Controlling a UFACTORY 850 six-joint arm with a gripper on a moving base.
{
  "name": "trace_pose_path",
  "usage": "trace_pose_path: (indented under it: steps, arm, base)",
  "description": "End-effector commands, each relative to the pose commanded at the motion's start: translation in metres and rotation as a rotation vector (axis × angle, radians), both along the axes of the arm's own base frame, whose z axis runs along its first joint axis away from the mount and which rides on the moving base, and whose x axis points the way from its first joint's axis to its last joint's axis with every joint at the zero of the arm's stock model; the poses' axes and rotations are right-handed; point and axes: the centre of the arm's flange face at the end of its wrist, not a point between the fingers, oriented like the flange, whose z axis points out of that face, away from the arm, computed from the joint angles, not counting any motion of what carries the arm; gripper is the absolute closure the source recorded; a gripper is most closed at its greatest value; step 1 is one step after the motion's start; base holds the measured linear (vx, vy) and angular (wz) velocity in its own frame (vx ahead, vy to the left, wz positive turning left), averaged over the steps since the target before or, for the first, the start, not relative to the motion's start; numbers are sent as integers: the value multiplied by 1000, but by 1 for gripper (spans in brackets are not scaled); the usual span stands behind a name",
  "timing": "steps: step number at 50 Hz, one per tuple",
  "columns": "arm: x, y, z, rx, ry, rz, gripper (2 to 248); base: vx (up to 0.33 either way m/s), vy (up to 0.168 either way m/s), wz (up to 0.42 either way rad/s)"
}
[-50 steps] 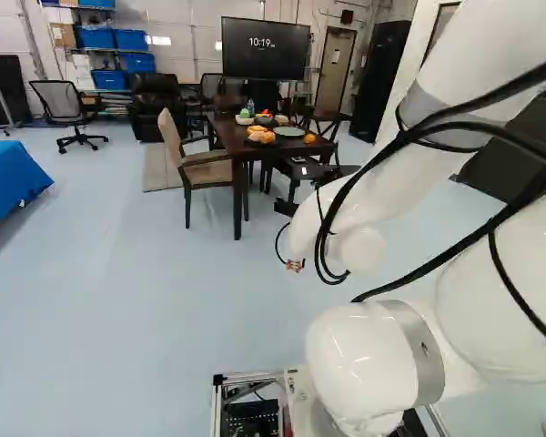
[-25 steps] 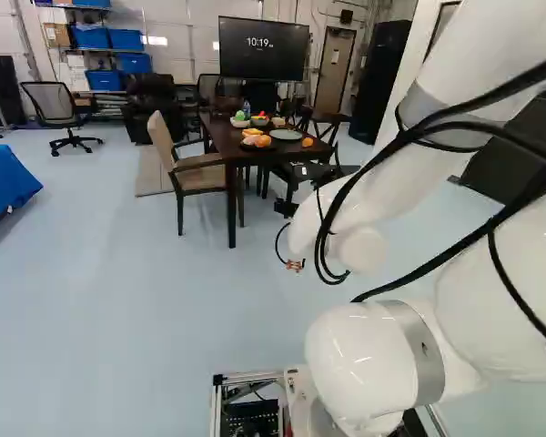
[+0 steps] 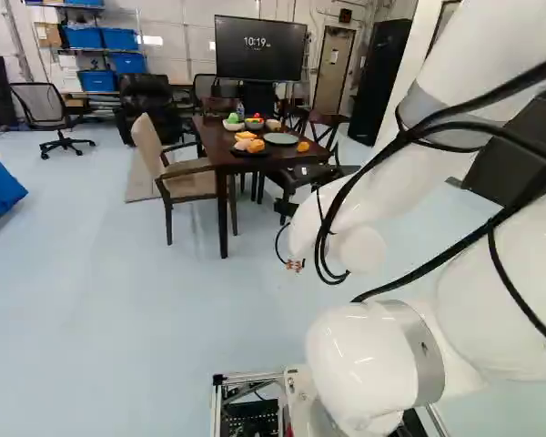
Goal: Move the croissant to the empty plate
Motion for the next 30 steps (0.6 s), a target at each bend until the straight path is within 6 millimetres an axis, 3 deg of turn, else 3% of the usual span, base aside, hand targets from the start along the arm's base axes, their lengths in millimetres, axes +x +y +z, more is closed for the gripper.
trace_pose_path:
  steps: [30]
  arm:
    - [0, 0, 0, 0, 0, 0, 3]
  base:
    - [212, -115, -3]
